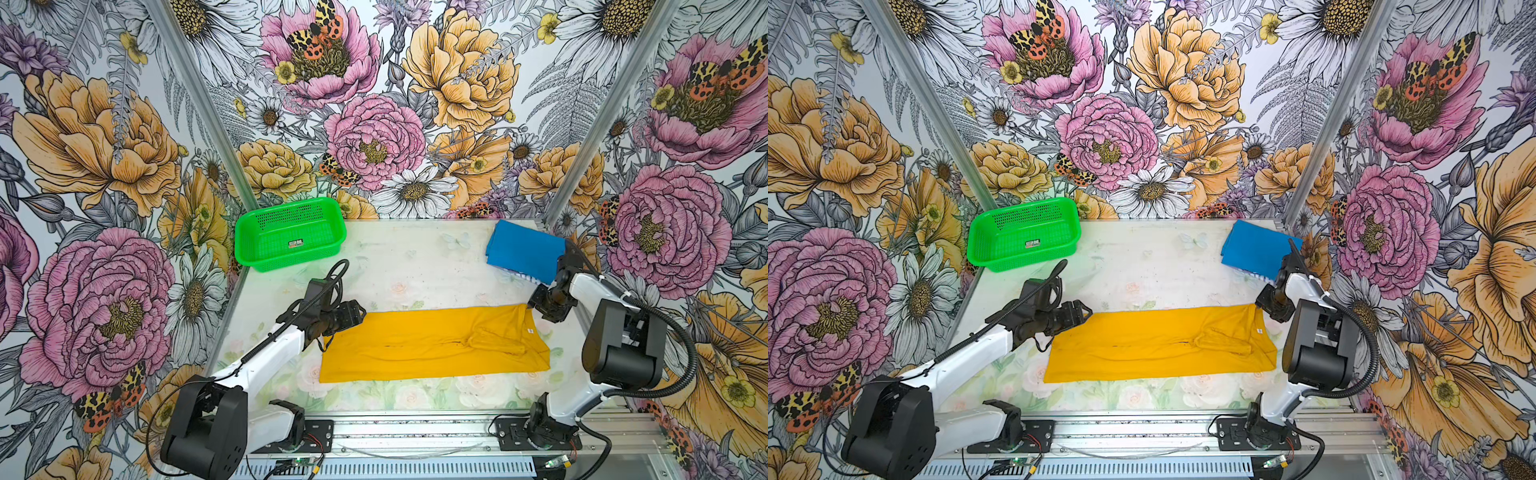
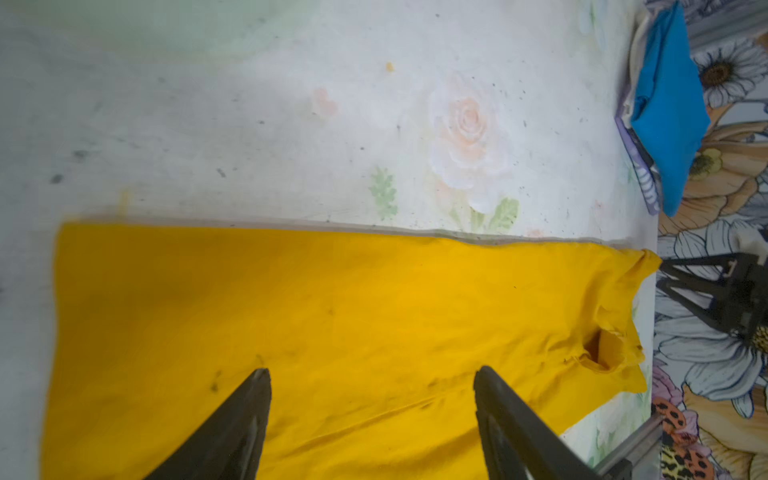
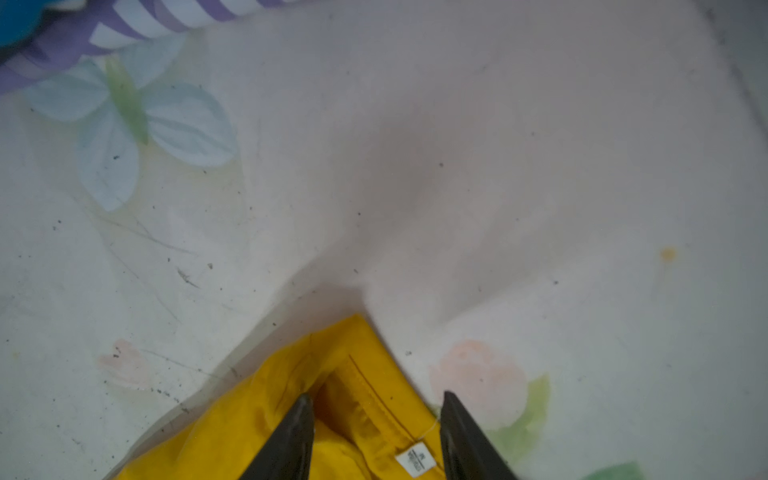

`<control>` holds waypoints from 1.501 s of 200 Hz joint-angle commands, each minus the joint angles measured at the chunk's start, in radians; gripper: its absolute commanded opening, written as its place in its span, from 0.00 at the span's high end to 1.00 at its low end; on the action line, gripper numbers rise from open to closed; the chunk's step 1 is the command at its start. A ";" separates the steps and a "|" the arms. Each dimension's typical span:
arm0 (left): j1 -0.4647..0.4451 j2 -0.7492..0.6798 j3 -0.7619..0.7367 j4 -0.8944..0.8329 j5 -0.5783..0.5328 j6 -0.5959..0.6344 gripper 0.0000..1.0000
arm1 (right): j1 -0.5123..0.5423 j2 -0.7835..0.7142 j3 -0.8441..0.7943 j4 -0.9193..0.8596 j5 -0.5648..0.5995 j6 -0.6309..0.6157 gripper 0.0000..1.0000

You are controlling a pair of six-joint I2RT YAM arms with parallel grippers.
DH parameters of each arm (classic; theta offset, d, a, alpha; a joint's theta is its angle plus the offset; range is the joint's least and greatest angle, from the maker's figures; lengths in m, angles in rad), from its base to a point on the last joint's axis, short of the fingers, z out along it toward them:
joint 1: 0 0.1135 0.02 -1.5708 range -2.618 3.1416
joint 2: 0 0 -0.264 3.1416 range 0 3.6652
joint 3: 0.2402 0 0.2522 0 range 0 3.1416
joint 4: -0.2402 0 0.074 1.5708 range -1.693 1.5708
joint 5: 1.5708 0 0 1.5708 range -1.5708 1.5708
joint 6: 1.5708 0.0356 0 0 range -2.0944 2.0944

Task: Fold and stack the t-shirts

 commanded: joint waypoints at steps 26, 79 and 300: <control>0.141 -0.059 -0.058 -0.054 -0.042 -0.054 0.22 | -0.037 0.021 0.009 0.037 -0.015 -0.013 0.50; 0.175 0.025 -0.047 -0.053 -0.057 -0.067 0.23 | -0.030 0.082 0.020 0.045 -0.074 -0.021 0.51; 0.212 0.260 0.066 0.046 -0.133 -0.043 0.29 | -0.008 0.021 0.056 0.056 -0.192 -0.021 0.50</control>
